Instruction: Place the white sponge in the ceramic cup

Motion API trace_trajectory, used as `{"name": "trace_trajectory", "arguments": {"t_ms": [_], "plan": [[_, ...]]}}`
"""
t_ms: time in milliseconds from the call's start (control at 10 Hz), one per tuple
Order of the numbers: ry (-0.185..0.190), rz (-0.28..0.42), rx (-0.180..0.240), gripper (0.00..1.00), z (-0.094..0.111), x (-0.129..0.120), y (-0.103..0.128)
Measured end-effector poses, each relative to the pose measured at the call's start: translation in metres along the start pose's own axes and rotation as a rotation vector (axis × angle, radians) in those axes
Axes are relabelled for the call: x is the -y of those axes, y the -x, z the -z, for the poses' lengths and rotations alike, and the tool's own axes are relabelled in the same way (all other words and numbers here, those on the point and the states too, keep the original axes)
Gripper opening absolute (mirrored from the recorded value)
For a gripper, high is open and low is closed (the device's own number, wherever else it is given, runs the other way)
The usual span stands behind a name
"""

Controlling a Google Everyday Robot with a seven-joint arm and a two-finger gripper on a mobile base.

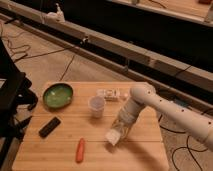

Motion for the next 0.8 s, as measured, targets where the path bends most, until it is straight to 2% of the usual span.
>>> {"name": "trace_trajectory", "arguments": {"t_ms": [200,400,600,800], "plan": [[-0.094,-0.099,-0.014,0.00,0.034,-0.002,-0.007],[-0.201,-0.223,-0.040,0.00,0.077,-0.003,-0.022],[-0.260,-0.292,-0.068,0.00,0.109,0.003,-0.032],[-0.282,-0.322,-0.099,0.00,0.138,0.016,-0.040]]}}
